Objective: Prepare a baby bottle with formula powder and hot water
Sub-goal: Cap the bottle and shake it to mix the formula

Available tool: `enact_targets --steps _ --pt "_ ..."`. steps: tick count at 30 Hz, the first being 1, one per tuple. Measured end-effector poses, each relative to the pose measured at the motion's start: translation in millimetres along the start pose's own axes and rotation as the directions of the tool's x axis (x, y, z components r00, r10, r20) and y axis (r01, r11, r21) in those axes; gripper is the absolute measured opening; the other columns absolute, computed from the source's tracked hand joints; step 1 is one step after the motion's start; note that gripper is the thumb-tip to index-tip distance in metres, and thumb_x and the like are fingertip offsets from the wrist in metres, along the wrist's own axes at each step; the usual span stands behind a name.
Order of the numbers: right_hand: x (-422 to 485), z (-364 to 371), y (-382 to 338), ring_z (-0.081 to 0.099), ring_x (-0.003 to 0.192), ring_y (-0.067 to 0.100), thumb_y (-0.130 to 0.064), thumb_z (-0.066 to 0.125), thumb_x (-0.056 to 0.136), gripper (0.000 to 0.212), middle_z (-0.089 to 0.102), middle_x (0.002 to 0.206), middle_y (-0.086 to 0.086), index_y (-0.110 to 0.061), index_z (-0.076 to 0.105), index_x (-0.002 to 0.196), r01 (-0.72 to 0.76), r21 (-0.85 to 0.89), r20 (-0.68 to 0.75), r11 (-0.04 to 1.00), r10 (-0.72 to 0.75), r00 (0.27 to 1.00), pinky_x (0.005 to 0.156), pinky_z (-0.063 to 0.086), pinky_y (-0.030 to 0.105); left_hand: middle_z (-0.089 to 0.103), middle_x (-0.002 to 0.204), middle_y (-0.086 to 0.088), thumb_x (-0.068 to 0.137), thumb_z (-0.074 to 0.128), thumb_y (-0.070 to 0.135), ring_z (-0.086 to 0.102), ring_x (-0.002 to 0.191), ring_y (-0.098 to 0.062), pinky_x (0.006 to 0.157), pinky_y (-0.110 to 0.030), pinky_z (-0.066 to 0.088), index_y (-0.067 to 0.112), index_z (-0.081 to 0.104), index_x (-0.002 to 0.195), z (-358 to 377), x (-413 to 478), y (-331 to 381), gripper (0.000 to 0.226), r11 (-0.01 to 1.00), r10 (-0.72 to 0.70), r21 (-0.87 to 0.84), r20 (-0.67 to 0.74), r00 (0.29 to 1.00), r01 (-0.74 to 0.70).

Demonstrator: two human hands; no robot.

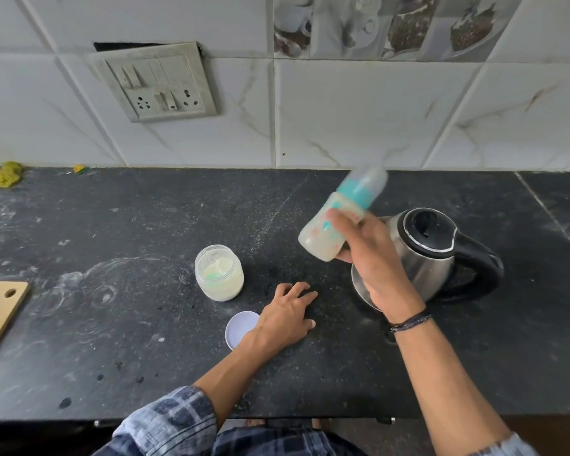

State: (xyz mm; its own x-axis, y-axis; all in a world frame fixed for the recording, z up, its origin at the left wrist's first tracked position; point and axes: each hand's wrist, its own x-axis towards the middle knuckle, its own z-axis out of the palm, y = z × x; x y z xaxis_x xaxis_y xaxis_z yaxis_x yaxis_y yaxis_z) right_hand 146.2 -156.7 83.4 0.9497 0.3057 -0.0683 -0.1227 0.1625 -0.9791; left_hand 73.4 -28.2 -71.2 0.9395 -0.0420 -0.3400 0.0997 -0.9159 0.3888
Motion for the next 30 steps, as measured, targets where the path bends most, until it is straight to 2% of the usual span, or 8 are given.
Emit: enact_targets --steps 2,6,10,14,19,23,27,30 --pt "0.9 2.7 -3.2 0.072 0.106 0.010 -0.036 0.079 0.087 0.040 0.075 0.105 -0.006 -0.018 0.064 0.119 0.048 -0.029 0.002 0.998 -0.048 0.999 0.090 0.062 0.042 0.022 0.163 0.011 0.099 0.060 0.040 0.018 0.147 -0.024 0.107 -0.046 0.049 0.030 0.031 0.159 0.2 0.6 -2.3 0.068 1.000 0.008 0.007 -0.001 1.000 -0.008" --pt "3.2 10.0 -16.9 0.070 0.113 0.011 -0.030 0.065 0.099 0.045 0.069 0.125 0.004 -0.009 0.055 0.138 0.134 0.274 -0.215 0.952 -0.075 0.974 0.087 0.063 0.043 0.022 0.163 0.011 0.098 0.059 0.039 0.018 0.147 -0.025 0.106 -0.047 0.049 0.029 0.031 0.159 0.8 0.0 -1.2 0.068 1.000 0.012 0.007 0.002 1.000 -0.012" --pt "-4.5 5.1 -5.9 0.072 0.107 0.014 -0.035 0.072 0.086 0.041 0.076 0.106 -0.006 -0.016 0.063 0.121 0.011 -0.042 0.038 0.999 -0.009 0.999 0.084 0.063 0.039 0.020 0.164 0.009 0.099 0.059 0.039 0.017 0.148 -0.026 0.108 -0.048 0.047 0.028 0.030 0.160 -0.5 -1.0 -2.1 0.068 1.000 0.011 0.023 0.012 1.000 -0.011" --pt "-5.4 5.2 -6.9 0.070 0.116 0.018 -0.038 0.071 0.089 0.050 0.070 0.123 0.005 -0.014 0.059 0.131 0.049 0.259 -0.145 0.965 -0.012 0.989 0.084 0.063 0.043 0.021 0.163 0.011 0.098 0.059 0.039 0.017 0.147 -0.024 0.105 -0.047 0.050 0.029 0.031 0.159 -1.3 -1.3 0.0 0.068 1.000 0.004 0.017 0.008 1.000 -0.004" --pt "-8.3 2.5 -0.5 0.072 0.109 0.020 -0.040 0.073 0.083 0.043 0.076 0.106 -0.002 -0.016 0.065 0.117 -0.036 0.015 0.008 0.999 0.036 0.999 0.080 0.063 0.039 0.020 0.164 0.012 0.099 0.059 0.039 0.015 0.148 -0.024 0.104 -0.048 0.050 0.030 0.030 0.159 0.5 -1.7 -2.6 0.068 1.000 -0.002 0.020 0.011 1.000 0.001" --pt "-6.2 4.3 -6.2 0.071 0.112 0.020 -0.041 0.069 0.089 0.034 0.073 0.113 0.002 -0.020 0.064 0.116 -0.028 0.253 -0.108 0.967 0.057 0.992 0.082 0.064 0.046 0.020 0.164 0.011 0.099 0.058 0.039 0.015 0.149 -0.025 0.106 -0.048 0.049 0.029 0.030 0.159 0.9 -0.8 -0.6 0.067 1.000 0.006 0.017 0.008 1.000 -0.006" --pt "-9.9 6.8 -1.8 0.073 0.104 0.016 -0.044 0.073 0.077 0.042 0.078 0.099 -0.009 -0.021 0.066 0.111 -0.041 -0.005 0.059 0.999 0.042 0.997 0.078 0.064 0.038 0.019 0.164 0.011 0.099 0.058 0.039 0.015 0.149 -0.024 0.105 -0.047 0.049 0.030 0.030 0.160 1.9 -1.7 -2.5 0.067 1.000 -0.002 0.015 0.008 1.000 0.002" --pt "-6.5 8.4 -4.2 0.071 0.111 0.016 -0.042 0.070 0.083 0.043 0.074 0.113 -0.002 -0.021 0.063 0.120 -0.012 0.238 -0.103 0.971 0.037 0.994 0.084 0.064 0.043 0.019 0.164 0.013 0.099 0.058 0.040 0.015 0.149 -0.023 0.104 -0.046 0.050 0.032 0.030 0.159 1.3 1.0 -2.6 0.067 1.000 0.008 0.023 -0.001 1.000 -0.008"
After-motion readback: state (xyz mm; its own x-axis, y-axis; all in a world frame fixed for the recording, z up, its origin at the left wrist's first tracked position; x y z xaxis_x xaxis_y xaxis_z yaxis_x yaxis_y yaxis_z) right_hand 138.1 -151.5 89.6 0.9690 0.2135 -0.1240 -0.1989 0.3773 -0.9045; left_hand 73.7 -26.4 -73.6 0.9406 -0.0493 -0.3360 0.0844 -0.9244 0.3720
